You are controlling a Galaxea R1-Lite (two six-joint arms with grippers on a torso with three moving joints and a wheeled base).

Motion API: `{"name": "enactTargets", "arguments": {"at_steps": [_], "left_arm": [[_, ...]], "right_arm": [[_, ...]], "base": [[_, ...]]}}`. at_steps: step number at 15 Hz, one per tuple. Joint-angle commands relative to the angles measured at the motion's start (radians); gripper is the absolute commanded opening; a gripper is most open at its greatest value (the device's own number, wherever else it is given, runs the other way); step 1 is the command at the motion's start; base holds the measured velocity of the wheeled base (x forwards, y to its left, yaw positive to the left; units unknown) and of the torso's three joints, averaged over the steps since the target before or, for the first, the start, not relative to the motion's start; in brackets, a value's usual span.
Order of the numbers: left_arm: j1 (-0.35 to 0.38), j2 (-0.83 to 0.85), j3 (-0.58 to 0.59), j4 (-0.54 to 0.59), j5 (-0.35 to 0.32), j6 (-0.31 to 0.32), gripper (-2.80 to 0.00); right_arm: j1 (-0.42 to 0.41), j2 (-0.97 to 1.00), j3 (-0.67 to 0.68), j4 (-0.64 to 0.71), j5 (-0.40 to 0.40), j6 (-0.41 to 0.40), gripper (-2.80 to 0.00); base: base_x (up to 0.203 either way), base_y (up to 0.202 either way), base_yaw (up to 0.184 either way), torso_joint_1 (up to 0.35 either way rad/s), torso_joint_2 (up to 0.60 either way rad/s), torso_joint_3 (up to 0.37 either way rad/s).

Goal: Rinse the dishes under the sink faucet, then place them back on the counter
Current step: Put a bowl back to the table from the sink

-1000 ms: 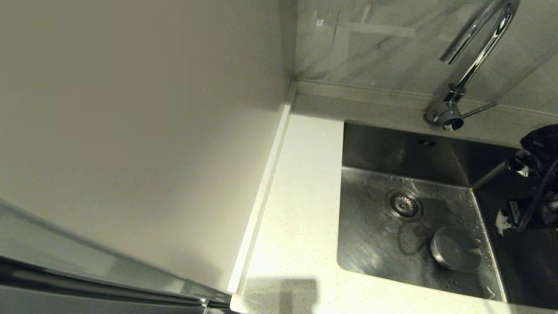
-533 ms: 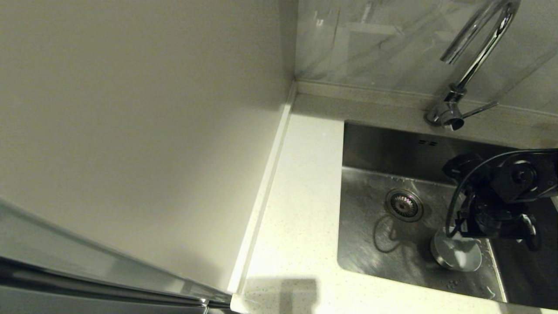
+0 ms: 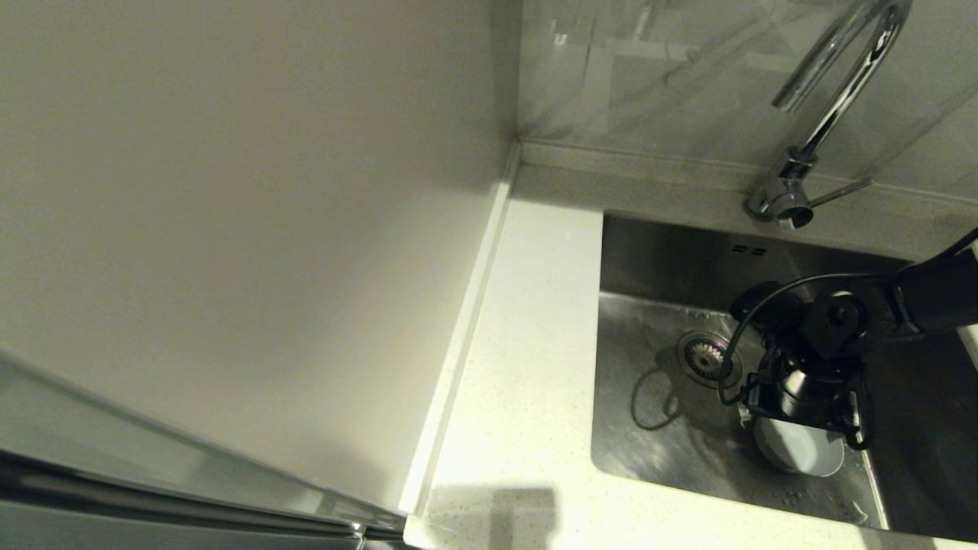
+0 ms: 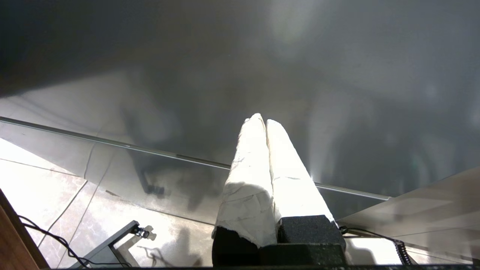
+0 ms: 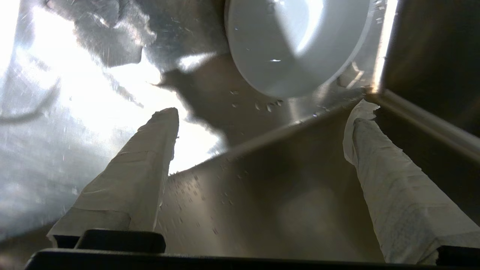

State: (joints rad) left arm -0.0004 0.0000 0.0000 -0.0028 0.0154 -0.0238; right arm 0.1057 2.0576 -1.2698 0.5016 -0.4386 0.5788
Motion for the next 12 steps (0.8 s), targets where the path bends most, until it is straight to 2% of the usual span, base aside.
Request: {"name": "enactTargets", "arguments": {"at_steps": [1, 9, 12], "left_arm": [[0.000, -0.003, 0.000, 0.000, 0.001, -0.001, -2.80], [0.000, -0.003, 0.000, 0.000, 0.000, -0.001, -2.80], [0.000, -0.003, 0.000, 0.000, 0.001, -0.001, -2.80]], "right_arm": [[0.000, 0.074, -0.021, -0.001, 0.000, 0.009, 0.00], [-0.018, 0.238, -0.228, 0.003, -0.004, 0.039, 0.00], [-0.053, 0.260, -0.237, 0.004, -0.009, 0.040, 0.00]], "base": [[0.000, 0.000, 0.000, 0.000, 0.00, 0.000], [0.000, 0.000, 0.000, 0.000, 0.00, 0.000], [0.000, 0.000, 0.000, 0.000, 0.00, 0.000]]}}
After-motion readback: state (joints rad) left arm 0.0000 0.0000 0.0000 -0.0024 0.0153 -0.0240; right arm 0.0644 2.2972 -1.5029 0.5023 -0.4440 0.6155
